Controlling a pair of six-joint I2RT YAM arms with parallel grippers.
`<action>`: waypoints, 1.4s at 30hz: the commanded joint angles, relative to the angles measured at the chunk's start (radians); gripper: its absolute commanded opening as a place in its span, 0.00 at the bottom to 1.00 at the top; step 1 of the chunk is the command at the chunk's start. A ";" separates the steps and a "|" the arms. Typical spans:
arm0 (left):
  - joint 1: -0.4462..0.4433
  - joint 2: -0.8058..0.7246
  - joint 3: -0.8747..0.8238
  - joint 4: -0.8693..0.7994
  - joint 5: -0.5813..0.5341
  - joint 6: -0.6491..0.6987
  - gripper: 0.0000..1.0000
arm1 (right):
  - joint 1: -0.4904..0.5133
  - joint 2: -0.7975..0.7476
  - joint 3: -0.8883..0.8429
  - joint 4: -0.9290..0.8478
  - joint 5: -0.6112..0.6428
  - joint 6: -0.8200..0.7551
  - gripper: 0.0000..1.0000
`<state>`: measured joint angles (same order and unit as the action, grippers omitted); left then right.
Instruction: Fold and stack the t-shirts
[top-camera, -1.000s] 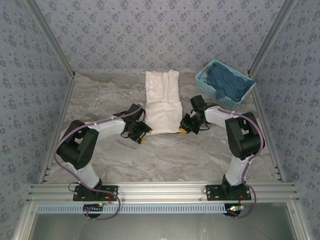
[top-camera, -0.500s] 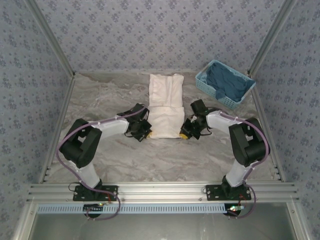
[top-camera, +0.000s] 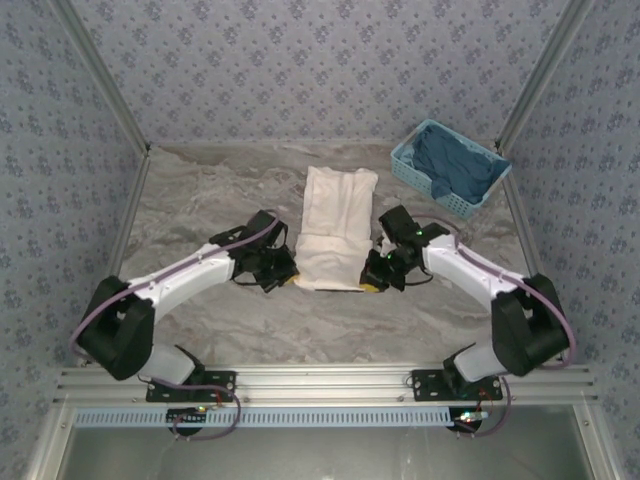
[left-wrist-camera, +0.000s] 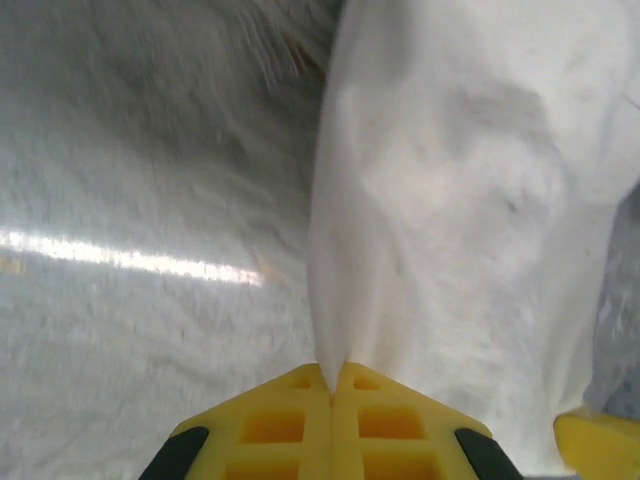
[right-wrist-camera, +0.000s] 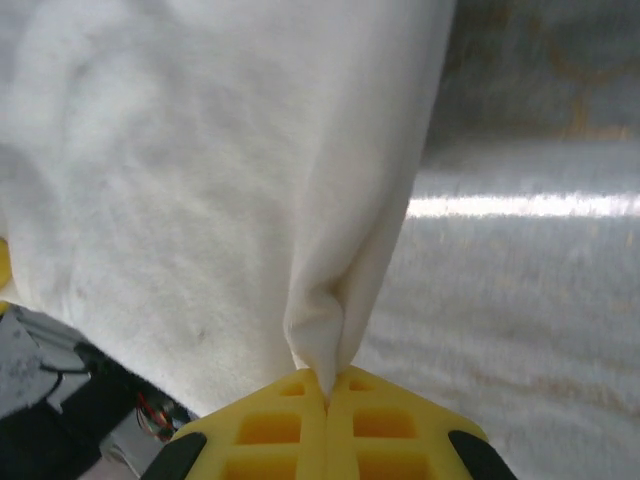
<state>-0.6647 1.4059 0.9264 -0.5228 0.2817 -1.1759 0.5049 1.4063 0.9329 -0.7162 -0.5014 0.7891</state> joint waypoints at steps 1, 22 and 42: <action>-0.016 -0.115 0.000 -0.124 0.101 0.074 0.00 | 0.035 -0.122 -0.011 -0.149 -0.039 0.027 0.00; 0.079 -0.131 0.220 -0.057 0.260 -0.136 0.00 | -0.102 -0.062 0.306 -0.330 -0.225 0.196 0.00; 0.249 0.833 1.090 -0.313 0.188 0.120 0.56 | -0.381 0.789 0.978 -0.295 -0.025 -0.081 0.40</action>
<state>-0.4198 2.2417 1.9232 -0.7029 0.5224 -1.1389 0.1246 2.2017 1.8244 -0.9756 -0.6193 0.7708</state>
